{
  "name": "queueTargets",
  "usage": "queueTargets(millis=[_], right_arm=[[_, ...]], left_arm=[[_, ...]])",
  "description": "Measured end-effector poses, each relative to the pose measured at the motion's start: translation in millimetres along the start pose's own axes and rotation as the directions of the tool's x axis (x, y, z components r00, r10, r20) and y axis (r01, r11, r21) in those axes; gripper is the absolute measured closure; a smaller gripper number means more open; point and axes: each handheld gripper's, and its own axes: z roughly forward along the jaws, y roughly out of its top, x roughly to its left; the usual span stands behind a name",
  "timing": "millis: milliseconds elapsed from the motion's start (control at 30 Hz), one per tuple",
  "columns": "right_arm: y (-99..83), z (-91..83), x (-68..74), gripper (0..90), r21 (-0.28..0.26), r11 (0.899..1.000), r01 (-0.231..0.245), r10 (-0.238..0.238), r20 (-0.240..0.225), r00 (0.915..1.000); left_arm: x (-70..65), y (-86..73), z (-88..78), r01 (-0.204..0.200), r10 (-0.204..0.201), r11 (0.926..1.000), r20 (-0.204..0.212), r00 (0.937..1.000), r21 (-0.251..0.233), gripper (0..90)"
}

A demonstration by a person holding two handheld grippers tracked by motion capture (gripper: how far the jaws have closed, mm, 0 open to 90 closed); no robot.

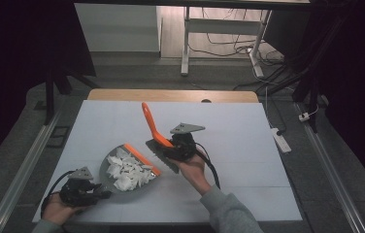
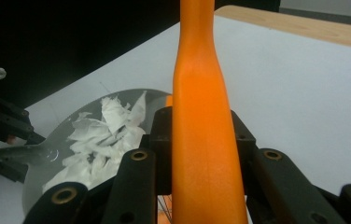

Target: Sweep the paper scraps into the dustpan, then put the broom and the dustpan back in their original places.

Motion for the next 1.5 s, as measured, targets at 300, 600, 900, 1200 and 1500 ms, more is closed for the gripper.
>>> queueTargets(millis=[300,600,900,1200,1500], right_arm=[[-9.0,-38.4,-21.1,70.3,-0.030,0.999,-0.027,0.027,0.007,0.9996],[-23.1,-66.4,-37.6,70.3,-0.041,0.997,-0.067,0.068,0.022,0.9974],[-32.8,-81.6,-46.6,70.3,-0.026,0.997,-0.068,0.069,0.040,0.9968],[-46.3,-95.3,-55.4,70.3,0.007,0.997,-0.072,0.072,0.060,0.9956],[-62.4,-115.0,-68.2,70.3,0.061,0.992,-0.109,0.105,0.069,0.9922]], left_arm=[[-1.6,2.2,-3.4,0.033,-0.035,0.9984,-0.038,0.9987,-0.045,61.8],[-4.8,6.3,-3.7,0.050,-0.054,0.9968,-0.065,0.9965,-0.062,61.8],[-7.1,9.3,-3.9,0.073,-0.081,0.9939,-0.088,0.9928,-0.082,61.8],[-9.2,12.0,-1.4,0.107,-0.118,0.9895,-0.123,0.9854,-0.097,61.8],[-10.3,15.2,3.3,0.184,-0.204,0.9745,-0.171,0.9639,-0.129,61.8]])
